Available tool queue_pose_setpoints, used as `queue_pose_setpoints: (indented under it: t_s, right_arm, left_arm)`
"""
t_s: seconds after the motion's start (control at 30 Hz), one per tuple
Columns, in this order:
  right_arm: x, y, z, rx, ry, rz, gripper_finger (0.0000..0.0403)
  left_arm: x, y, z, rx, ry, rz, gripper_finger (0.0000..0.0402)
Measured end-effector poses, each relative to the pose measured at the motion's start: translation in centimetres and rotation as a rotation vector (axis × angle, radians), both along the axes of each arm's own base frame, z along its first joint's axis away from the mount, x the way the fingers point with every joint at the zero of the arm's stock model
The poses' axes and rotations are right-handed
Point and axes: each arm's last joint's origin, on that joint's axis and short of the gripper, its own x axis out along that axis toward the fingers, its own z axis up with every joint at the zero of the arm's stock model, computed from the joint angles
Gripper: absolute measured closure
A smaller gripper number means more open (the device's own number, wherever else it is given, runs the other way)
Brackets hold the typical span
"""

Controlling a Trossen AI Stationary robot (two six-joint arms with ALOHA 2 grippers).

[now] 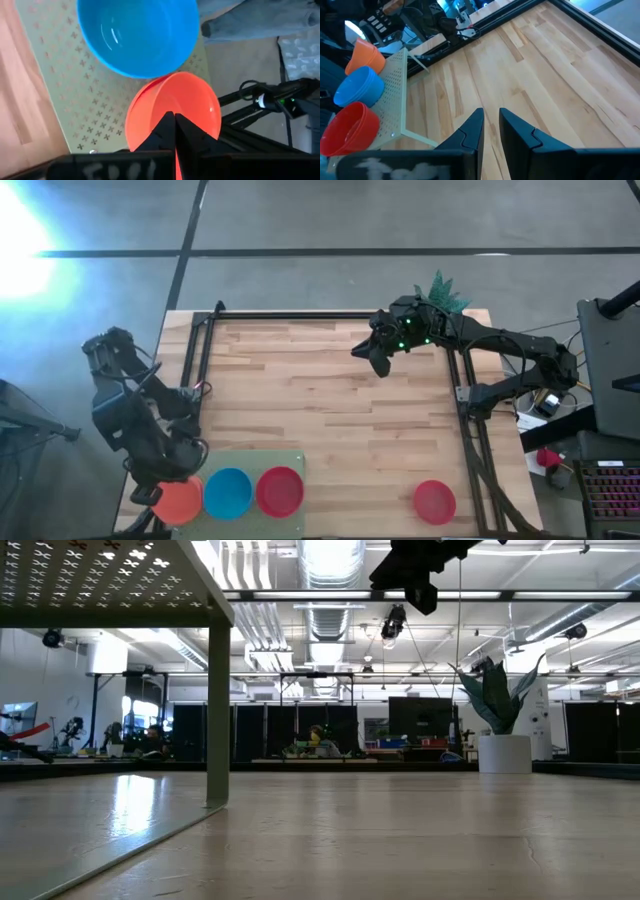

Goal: Pick & Place Mini bowls
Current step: Stack the orange bowl on the orange bowls on the shelf, then stack the red bowl on the red bowls on the shelf

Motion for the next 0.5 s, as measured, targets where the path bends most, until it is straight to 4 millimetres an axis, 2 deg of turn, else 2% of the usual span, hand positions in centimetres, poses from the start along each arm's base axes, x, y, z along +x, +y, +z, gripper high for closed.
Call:
queue_pose_setpoints:
  t_s: [0.33, 0.5]
  right_arm:
    - [0.0, 0.0, 0.0, -0.002, 0.001, 0.002, 0.0346]
    - [0.0, 0.0, 0.0, -0.001, 0.001, 0.003, 0.0346]
  left_arm:
    - [0.0, -0.2, -3.3, 0.075, 0.1, -0.022, 0.0401]
    - [-0.1, -0.2, -3.5, 0.06, 0.14, -0.007, 0.0401]
